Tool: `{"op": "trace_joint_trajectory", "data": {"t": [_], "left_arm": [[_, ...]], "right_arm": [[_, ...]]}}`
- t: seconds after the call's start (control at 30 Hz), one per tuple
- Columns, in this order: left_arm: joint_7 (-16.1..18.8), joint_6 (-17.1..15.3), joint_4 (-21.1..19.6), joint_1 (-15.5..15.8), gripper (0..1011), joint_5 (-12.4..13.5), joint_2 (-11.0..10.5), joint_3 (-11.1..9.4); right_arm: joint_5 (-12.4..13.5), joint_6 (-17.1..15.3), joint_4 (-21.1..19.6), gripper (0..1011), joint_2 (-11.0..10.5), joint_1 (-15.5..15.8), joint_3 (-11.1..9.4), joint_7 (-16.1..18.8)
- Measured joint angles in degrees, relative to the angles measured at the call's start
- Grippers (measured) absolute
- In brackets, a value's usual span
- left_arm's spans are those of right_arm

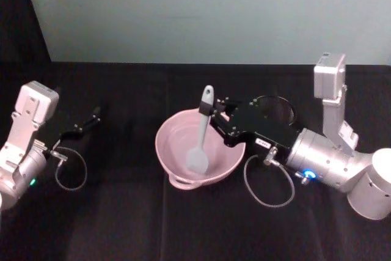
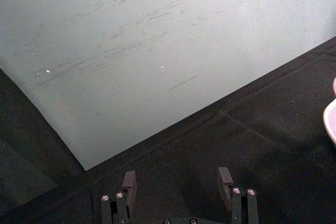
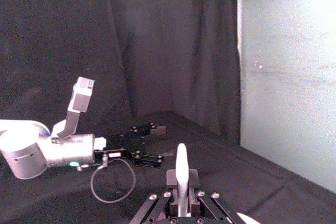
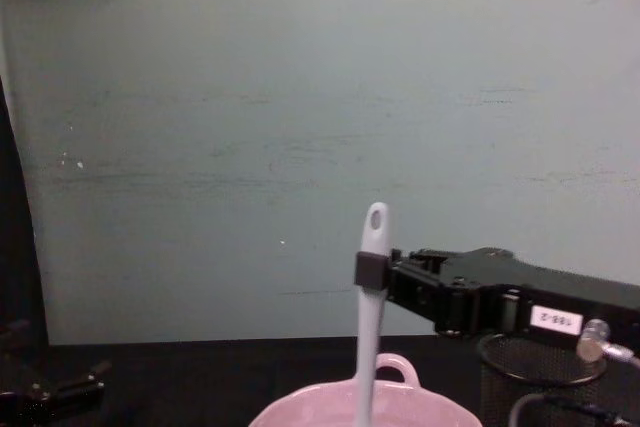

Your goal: Use the one hand to pick up the spoon and stir the clear water in the bowl.

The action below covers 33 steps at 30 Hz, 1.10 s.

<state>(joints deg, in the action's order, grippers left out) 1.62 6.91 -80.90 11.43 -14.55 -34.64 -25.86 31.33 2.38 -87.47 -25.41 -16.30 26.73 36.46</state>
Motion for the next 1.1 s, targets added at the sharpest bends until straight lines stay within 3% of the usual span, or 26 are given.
{"op": "trace_joint_trajectory", "data": {"t": [0.27,0.43,0.63,0.83,1.1], "left_arm": [[0.00,0.00,0.00,0.00,1011,0.00,0.00,0.00],[0.00,0.00,0.00,0.00,1011,0.00,0.00,0.00],[0.00,0.00,0.00,0.00,1011,0.00,0.00,0.00],[0.00,0.00,0.00,0.00,1011,0.00,-0.01,0.00],[0.00,0.00,0.00,0.00,1011,0.00,0.00,0.00]], "right_arm": [[0.14,-0.77,4.65,114,2.94,-3.28,2.64,-0.95],[-2.00,1.28,8.02,114,5.28,-5.17,3.27,-3.55],[-6.38,6.12,12.28,114,8.27,-6.79,2.24,-8.32],[-9.22,8.04,13.37,114,8.45,-7.05,1.01,-10.67],[-10.45,6.20,9.04,114,5.07,-4.80,-1.22,-10.65]]}}
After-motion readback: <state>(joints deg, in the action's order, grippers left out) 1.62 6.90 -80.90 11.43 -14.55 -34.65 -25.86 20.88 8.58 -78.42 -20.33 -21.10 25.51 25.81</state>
